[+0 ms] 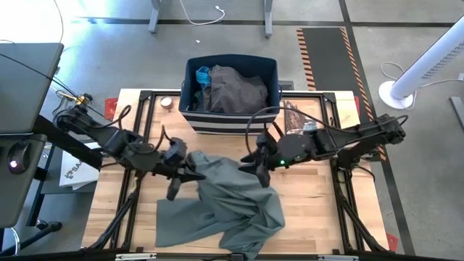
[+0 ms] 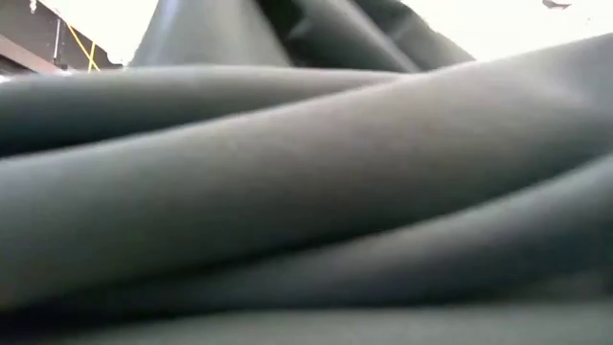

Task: Sort clothes
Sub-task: Fold the blue pants

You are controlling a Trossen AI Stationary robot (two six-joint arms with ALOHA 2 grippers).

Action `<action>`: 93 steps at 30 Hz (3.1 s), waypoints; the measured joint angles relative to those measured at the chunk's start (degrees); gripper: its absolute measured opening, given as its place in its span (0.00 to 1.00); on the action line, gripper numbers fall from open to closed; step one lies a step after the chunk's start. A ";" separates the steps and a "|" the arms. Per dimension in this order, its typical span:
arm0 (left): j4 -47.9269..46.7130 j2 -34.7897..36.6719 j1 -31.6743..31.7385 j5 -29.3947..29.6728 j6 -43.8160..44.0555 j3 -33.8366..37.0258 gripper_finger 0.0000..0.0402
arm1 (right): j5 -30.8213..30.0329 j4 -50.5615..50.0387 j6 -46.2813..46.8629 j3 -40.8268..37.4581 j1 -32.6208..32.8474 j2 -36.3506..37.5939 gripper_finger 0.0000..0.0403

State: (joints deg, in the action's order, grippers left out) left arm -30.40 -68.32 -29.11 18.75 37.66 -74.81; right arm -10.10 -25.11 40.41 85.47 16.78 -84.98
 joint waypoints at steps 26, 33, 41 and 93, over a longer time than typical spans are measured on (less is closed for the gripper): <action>20.14 0.58 -3.80 3.17 -14.85 -6.47 0.00 | 2.60 28.62 -7.72 -0.02 2.40 -4.27 0.42; 29.34 1.83 -2.50 1.17 -23.60 -11.69 0.00 | 4.61 42.14 -10.92 -0.02 2.49 -4.27 0.42; 32.05 1.86 -1.70 2.92 -27.37 -16.16 0.00 | 3.63 44.68 -12.04 -0.04 2.26 -4.29 0.42; -5.81 -5.52 -7.80 -0.47 -3.88 -16.06 0.00 | -4.87 12.82 -4.27 -0.04 7.45 -5.29 0.42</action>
State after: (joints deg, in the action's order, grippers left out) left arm -36.22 -73.84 -36.91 18.28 33.78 -90.87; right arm -14.98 -12.28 36.14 85.43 24.23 -90.27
